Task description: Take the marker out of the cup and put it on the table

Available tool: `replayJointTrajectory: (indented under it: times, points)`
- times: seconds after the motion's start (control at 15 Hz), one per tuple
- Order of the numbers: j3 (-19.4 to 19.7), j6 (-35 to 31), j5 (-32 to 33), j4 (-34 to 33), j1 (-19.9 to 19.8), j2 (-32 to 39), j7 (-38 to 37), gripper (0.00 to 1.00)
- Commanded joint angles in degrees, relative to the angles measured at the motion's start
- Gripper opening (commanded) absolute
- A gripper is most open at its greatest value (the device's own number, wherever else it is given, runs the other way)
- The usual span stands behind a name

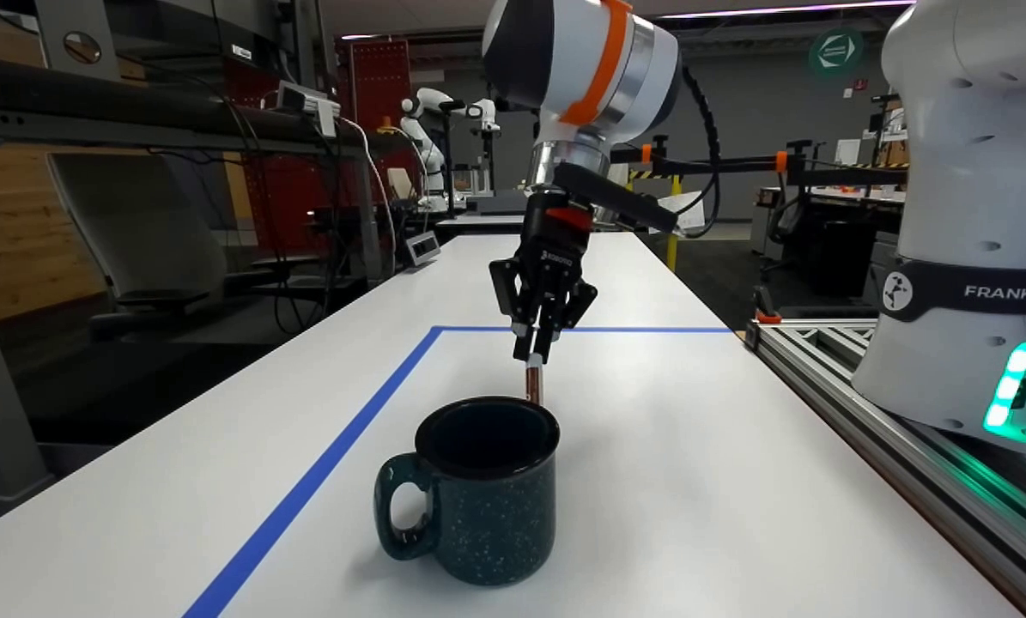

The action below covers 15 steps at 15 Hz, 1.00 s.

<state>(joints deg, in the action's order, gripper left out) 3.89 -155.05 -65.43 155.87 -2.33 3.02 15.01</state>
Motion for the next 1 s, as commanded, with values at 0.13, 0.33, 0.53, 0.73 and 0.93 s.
replayJointTrajectory:
  times: [0.13,0.33,0.53,0.73,0.93]
  points:
    - [0.6,0.2,-0.5,-2.8,-0.6,5.8,-0.9,0.06]
    - [0.5,0.2,0.8,-4.4,-0.3,8.1,-1.9,0.06]
    - [0.5,0.5,2.8,-5.7,0.2,9.4,-3.9,0.48]
    - [-0.7,0.2,9.0,-3.9,1.5,5.3,-7.3,0.70]
    - [0.3,-0.7,23.9,-0.5,7.0,0.5,-15.5,0.92]
